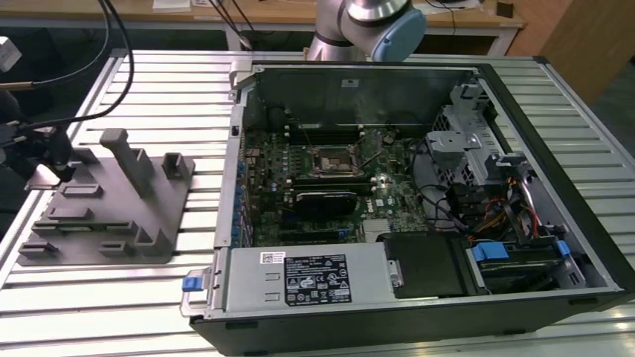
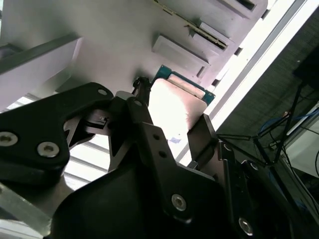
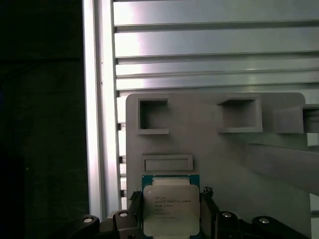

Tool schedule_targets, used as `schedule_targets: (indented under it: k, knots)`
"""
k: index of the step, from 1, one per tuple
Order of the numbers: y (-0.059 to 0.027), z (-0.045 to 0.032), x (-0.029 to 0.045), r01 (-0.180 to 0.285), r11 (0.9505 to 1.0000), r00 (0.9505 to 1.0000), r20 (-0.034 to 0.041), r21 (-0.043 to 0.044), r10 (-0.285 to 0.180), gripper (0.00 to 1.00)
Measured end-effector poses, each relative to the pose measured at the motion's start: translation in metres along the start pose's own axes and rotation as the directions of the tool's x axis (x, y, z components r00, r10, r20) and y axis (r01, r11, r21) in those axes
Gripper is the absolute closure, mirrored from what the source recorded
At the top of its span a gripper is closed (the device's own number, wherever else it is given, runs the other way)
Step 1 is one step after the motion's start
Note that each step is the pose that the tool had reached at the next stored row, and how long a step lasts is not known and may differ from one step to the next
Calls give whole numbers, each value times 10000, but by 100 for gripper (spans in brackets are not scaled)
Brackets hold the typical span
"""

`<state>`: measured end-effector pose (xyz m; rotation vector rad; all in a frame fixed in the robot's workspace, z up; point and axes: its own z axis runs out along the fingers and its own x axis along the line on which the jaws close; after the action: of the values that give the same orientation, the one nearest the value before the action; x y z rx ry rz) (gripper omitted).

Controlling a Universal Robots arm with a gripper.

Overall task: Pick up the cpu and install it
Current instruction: 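Pick up the cpu and move it towards the insertion slot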

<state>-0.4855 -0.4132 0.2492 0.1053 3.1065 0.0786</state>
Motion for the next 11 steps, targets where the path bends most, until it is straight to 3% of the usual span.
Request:
schedule_targets:
  k: [11]
  knots:
    - [18,-308,-9,1,10000,10000,0,0,-1,45]
